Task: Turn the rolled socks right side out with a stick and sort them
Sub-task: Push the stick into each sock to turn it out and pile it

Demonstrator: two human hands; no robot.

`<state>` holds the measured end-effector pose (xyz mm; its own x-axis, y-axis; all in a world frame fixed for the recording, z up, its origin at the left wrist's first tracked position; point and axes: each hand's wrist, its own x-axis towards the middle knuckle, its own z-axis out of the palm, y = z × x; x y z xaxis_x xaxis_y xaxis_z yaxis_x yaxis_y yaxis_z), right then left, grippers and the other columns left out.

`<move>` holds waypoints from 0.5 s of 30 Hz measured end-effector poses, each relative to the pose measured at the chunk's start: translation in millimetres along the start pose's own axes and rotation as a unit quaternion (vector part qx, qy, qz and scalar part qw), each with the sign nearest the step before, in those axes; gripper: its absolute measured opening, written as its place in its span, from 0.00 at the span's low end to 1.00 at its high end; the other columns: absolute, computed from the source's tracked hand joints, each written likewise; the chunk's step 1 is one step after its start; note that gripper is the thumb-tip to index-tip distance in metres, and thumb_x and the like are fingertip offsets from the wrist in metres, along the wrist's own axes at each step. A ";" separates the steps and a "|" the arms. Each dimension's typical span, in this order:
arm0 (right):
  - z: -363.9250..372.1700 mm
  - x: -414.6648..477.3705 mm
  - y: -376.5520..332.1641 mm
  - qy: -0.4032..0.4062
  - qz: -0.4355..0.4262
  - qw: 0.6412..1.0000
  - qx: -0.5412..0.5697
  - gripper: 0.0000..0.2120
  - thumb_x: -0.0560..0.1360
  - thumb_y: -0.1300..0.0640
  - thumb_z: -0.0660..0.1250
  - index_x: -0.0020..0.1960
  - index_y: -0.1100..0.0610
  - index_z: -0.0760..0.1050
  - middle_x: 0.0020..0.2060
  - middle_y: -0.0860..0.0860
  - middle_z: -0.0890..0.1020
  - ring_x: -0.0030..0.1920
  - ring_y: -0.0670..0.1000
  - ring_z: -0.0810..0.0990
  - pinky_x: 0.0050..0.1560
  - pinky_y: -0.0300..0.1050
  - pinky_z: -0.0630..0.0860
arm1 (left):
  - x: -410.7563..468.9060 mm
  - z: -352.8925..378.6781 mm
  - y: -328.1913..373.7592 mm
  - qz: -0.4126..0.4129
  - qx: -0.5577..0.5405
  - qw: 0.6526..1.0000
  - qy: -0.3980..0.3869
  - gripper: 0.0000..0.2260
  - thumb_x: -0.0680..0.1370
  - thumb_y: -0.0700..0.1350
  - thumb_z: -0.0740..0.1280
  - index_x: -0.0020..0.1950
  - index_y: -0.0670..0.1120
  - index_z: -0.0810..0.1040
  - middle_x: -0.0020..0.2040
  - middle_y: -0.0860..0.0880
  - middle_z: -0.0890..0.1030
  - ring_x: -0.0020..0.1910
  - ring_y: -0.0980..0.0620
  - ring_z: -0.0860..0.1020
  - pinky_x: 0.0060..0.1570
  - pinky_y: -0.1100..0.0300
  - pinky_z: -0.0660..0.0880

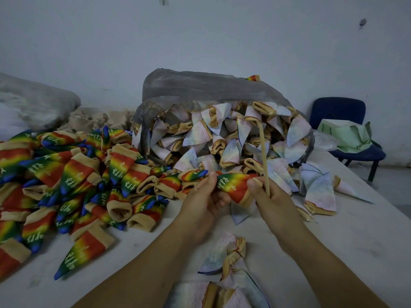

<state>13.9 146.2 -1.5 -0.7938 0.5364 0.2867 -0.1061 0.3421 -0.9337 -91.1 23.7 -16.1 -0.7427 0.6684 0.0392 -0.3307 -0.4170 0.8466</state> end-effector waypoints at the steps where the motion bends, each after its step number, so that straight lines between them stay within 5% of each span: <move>1: 1.4 -0.5 -1.0 -0.006 -0.003 1.000 -0.005 0.15 0.70 0.35 0.58 0.48 0.41 0.76 0.38 0.31 0.80 0.40 0.30 0.76 0.34 0.21 0.68 | 1.2 -0.7 0.1 -0.003 -0.011 1.000 0.003 0.15 0.75 0.53 0.65 0.48 0.41 0.77 0.28 0.46 0.75 0.26 0.54 0.73 0.28 0.65 0.74; 5: 0.6 -1.3 -2.8 -0.009 -0.012 1.000 -0.011 0.14 0.70 0.35 0.58 0.46 0.41 0.76 0.41 0.34 0.80 0.43 0.32 0.77 0.36 0.23 0.70 | 2.5 -1.3 -0.4 -0.015 -0.023 0.999 -0.030 0.16 0.73 0.56 0.69 0.46 0.42 0.78 0.31 0.48 0.76 0.29 0.55 0.74 0.32 0.66 0.73; 7: -0.6 -2.2 0.5 -0.019 -0.020 0.999 -0.043 0.13 0.71 0.35 0.58 0.45 0.41 0.76 0.45 0.46 0.79 0.46 0.43 0.76 0.37 0.34 0.76 | 1.2 -1.3 -2.7 -0.031 -0.008 0.998 -0.051 0.19 0.74 0.54 0.71 0.54 0.39 0.81 0.45 0.44 0.84 0.43 0.52 0.83 0.44 0.62 0.79; 10: 2.0 -4.1 4.6 -0.031 -0.031 0.996 -0.075 0.15 0.75 0.41 0.60 0.48 0.52 0.76 0.43 0.56 0.79 0.43 0.55 0.76 0.43 0.49 0.77 | -0.2 -2.0 -5.7 -0.041 0.025 0.998 -0.048 0.19 0.74 0.49 0.72 0.59 0.37 0.81 0.60 0.36 0.81 0.62 0.40 0.79 0.64 0.49 0.75; 15: 5.5 -3.4 2.6 -0.016 -0.031 0.997 -0.066 0.15 0.73 0.38 0.60 0.45 0.49 0.74 0.39 0.51 0.78 0.38 0.45 0.76 0.33 0.34 0.73 | 0.9 -0.9 -8.8 -0.004 0.069 0.997 -0.042 0.17 0.75 0.49 0.70 0.58 0.40 0.83 0.58 0.38 0.83 0.60 0.41 0.80 0.63 0.50 0.76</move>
<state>13.1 141.1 -6.2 -0.8074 0.4860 0.3346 -0.0787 0.4733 -0.8774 -89.3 27.4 -24.0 -0.6870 0.7230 0.0725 -0.2488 -0.3278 0.9114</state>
